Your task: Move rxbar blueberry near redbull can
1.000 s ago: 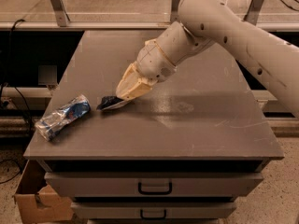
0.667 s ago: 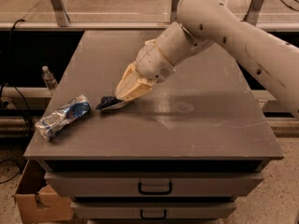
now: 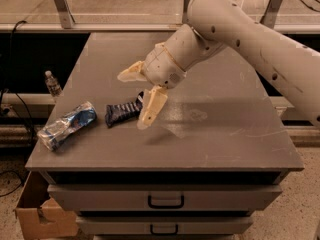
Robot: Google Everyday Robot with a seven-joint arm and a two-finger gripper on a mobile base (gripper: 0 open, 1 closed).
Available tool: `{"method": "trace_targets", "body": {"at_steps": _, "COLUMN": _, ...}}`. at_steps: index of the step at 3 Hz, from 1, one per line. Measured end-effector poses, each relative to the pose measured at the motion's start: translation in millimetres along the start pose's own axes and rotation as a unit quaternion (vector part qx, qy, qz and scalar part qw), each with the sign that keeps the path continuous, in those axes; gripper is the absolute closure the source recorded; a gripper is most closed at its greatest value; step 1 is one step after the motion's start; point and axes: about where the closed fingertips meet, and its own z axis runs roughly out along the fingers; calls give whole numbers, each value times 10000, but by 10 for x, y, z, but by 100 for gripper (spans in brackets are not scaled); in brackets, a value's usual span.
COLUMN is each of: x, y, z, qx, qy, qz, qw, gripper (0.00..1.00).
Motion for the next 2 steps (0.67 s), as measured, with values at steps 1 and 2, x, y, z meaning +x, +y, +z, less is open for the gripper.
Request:
{"method": "trace_targets", "body": {"at_steps": 1, "x": -2, "y": 0, "z": 3, "qx": -3, "qy": 3, "qz": -2, "qw": 10000, "gripper": 0}}
{"method": "trace_targets", "body": {"at_steps": 2, "x": 35, "y": 41, "z": -209, "qx": 55, "qy": 444, "qz": 1, "qw": 9990, "gripper": 0}}
